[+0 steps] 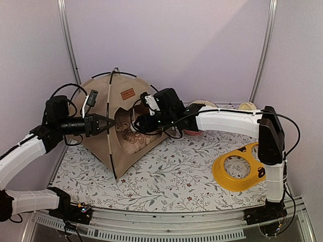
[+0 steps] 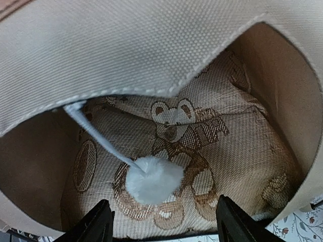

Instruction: Set up the pet tent

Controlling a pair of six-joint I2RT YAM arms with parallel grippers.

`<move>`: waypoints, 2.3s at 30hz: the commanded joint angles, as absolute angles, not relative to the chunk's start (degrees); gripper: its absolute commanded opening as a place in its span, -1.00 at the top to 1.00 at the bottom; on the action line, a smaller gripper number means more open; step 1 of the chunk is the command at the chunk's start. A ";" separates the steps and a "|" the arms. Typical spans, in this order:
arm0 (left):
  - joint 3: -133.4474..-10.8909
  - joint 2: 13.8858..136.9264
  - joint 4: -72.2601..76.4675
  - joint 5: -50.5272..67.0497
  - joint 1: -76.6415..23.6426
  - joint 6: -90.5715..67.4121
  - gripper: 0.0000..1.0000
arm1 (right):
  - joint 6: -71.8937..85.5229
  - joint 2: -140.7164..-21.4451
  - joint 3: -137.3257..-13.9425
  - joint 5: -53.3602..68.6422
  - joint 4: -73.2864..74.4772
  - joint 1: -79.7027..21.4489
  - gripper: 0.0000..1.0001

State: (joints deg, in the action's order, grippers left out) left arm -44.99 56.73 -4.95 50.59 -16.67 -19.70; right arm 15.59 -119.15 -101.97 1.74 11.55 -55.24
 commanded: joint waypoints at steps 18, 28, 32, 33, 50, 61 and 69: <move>-34.08 54.08 28.46 70.55 -22.15 -36.79 1.00 | 10.81 -122.52 -97.98 -17.02 14.44 -62.91 -0.79; -35.59 53.96 23.02 70.30 -23.84 -33.01 1.00 | 9.69 -130.49 -101.84 -8.96 16.28 -61.88 -0.97; -37.84 52.93 13.25 65.27 -23.74 -25.81 1.00 | 11.28 -138.72 -105.09 -4.82 21.66 -61.34 -0.92; -38.33 52.61 10.86 63.38 -23.67 -24.08 1.00 | 12.25 -139.33 -104.33 -3.94 21.78 -61.27 -0.87; -34.60 51.13 13.22 56.82 -23.37 -23.97 1.00 | 19.44 -109.63 -83.18 -1.05 -6.45 -58.21 1.00; -33.95 54.38 16.14 62.24 -26.81 -26.30 1.00 | 21.65 -120.77 -87.42 -5.92 -10.33 -58.03 1.00; -36.18 50.86 6.85 42.71 -25.98 -22.02 1.00 | 28.17 -128.22 -91.88 -5.37 1.49 -57.89 1.00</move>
State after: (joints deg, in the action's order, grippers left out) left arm -33.95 53.52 8.12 52.66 -25.85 -25.61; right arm 24.73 -128.68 -90.70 -5.02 -4.25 -58.04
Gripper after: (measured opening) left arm 0.035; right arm 0.038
